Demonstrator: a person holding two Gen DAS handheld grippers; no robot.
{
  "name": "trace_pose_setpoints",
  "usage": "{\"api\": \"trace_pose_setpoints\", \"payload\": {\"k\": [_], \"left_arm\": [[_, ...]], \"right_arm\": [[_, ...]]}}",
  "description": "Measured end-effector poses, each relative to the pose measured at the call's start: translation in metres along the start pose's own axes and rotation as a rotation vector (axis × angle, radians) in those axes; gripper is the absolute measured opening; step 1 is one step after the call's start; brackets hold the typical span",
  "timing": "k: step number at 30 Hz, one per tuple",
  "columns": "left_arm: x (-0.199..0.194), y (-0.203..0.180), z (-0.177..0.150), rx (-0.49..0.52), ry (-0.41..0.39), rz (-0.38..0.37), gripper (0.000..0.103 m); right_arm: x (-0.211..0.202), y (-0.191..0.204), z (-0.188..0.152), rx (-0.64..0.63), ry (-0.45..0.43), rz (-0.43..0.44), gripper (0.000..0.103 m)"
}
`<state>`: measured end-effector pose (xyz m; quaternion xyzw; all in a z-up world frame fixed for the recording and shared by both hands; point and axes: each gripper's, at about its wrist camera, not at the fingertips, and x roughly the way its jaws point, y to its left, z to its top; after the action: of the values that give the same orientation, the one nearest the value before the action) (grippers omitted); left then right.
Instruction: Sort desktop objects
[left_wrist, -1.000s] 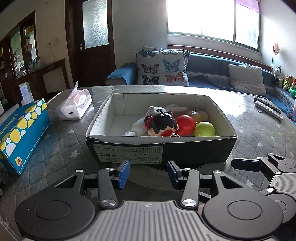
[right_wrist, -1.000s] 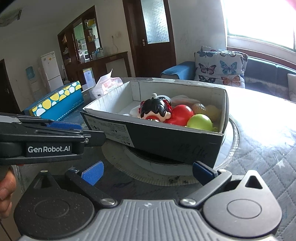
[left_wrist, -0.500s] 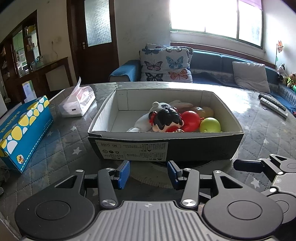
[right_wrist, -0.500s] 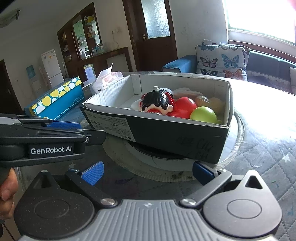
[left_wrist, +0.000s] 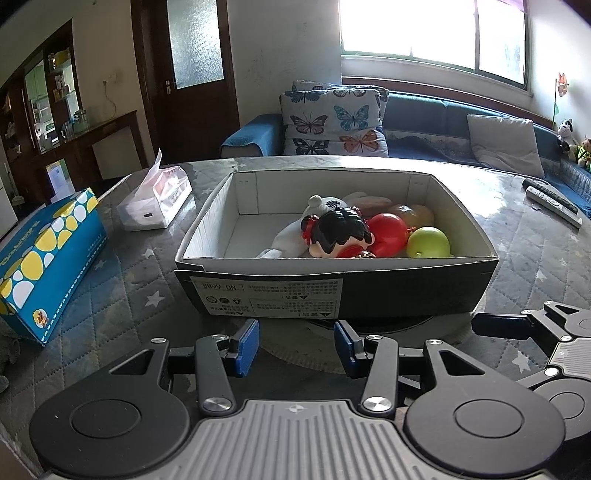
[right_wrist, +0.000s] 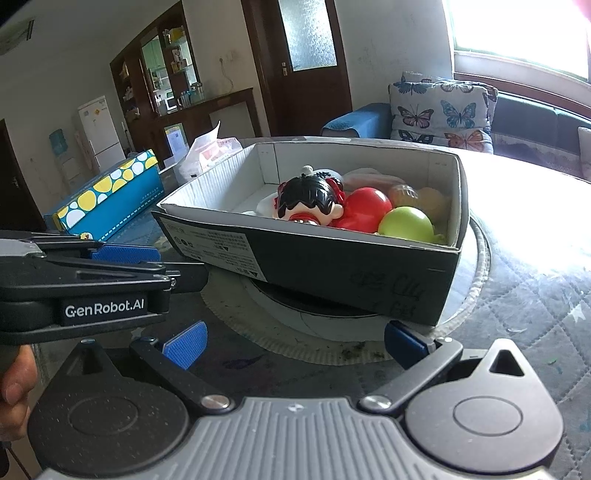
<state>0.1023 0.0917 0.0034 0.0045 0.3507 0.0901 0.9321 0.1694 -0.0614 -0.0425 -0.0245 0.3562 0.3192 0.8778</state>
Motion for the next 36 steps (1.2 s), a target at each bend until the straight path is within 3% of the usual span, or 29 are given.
{"api": "trace_pose_setpoints", "payload": {"k": [36], "left_arm": [[0.028, 0.007, 0.008, 0.021, 0.041, 0.038, 0.048]], "right_arm": [[0.023, -0.006, 0.013, 0.015, 0.037, -0.008, 0.103]]}}
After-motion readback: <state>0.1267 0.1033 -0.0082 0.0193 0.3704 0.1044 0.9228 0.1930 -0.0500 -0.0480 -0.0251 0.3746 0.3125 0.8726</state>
